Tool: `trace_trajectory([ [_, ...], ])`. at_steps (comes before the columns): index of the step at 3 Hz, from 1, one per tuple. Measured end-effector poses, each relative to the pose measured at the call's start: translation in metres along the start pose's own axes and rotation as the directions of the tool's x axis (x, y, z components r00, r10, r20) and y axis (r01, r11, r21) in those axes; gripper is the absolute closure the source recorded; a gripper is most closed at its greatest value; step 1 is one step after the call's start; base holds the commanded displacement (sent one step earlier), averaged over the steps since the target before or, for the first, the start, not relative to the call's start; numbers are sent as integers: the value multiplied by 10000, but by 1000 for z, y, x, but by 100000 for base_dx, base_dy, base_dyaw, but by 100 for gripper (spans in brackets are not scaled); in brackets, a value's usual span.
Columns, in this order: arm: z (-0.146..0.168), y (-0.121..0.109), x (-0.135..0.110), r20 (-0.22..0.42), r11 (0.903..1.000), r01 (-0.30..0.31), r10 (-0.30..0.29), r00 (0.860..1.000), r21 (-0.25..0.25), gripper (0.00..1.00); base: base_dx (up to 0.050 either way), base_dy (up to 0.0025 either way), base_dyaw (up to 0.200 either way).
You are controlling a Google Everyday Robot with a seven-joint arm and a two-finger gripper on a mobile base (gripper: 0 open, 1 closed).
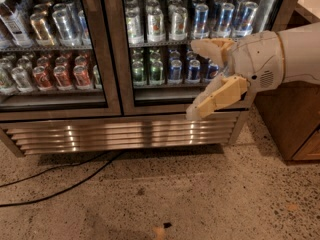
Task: Open right fridge door
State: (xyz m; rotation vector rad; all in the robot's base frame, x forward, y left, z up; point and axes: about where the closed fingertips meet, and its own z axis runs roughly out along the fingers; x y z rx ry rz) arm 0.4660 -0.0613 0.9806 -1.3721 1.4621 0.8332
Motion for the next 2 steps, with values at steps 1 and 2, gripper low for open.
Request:
trace_trajectory([
  [1,2,1,3,159,9996,-99,103,9998,-250,0,0,0,0],
  [2,5,6,-2,1899,9935,84,133,9817,-1131,0,0,0,0],
])
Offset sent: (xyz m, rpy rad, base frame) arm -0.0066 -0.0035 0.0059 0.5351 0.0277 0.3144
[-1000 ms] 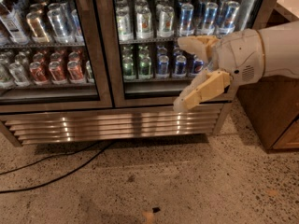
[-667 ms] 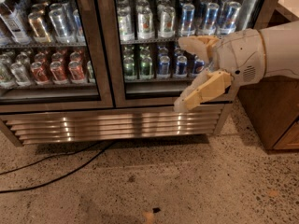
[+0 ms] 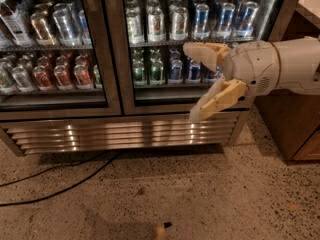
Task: Open right fridge door
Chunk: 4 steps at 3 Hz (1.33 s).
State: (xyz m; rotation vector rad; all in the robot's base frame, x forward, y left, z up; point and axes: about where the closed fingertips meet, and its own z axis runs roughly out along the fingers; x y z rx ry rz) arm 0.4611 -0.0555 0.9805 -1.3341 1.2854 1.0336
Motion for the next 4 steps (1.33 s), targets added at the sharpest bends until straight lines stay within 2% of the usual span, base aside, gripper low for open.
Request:
trace_trajectory([
  [1,2,-3,3,464,9997,-187,194,9987,-149,0,0,0,0],
  [2,2,-3,3,451,9997,-183,190,9988,-146,0,0,0,0],
  [3,6,-9,6,76,9974,-228,224,9997,676,0,0,0,0],
  [4,6,-9,6,85,9975,-228,223,9997,670,0,0,0,0],
])
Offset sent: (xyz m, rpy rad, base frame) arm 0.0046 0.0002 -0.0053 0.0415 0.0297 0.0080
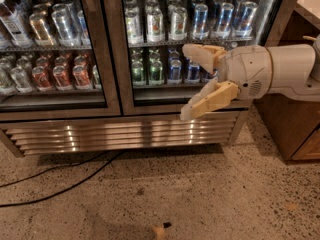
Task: Open right fridge door
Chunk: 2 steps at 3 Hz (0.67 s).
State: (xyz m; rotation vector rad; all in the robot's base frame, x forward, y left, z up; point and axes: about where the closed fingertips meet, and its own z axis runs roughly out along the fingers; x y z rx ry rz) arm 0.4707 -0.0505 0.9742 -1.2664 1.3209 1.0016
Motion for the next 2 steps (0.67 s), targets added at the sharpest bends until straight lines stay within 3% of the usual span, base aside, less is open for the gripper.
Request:
trace_trajectory([
  [1,4,3,-10,466,9994,48,-31,9989,-350,0,0,0,0],
  [2,9,15,-50,545,9959,768,-741,9958,-481,0,0,0,0],
])
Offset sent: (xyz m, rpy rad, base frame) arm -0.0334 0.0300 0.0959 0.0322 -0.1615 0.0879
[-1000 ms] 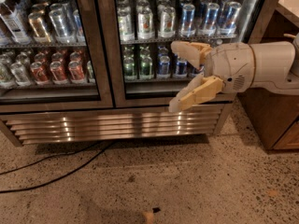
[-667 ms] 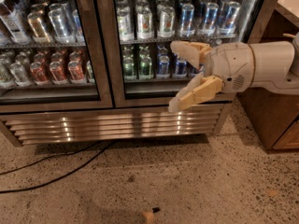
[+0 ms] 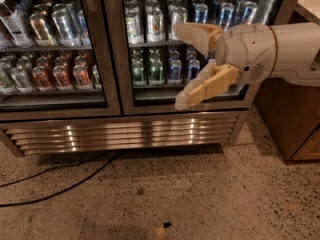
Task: Open right fridge door
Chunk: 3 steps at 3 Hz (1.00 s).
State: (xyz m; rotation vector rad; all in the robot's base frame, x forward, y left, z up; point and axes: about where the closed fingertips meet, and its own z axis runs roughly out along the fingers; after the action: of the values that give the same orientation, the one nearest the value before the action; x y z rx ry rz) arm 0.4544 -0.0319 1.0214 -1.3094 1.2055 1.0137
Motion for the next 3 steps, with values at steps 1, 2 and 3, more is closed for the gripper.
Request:
trace_trajectory([
  [1,0,0,0,0,10000,0,0,10000,0,0,4802,-1,36],
  [2,0,0,0,0,10000,0,0,10000,0,0,4954,-3,75],
  [3,0,0,0,0,10000,0,0,10000,0,0,4947,2,-42],
])
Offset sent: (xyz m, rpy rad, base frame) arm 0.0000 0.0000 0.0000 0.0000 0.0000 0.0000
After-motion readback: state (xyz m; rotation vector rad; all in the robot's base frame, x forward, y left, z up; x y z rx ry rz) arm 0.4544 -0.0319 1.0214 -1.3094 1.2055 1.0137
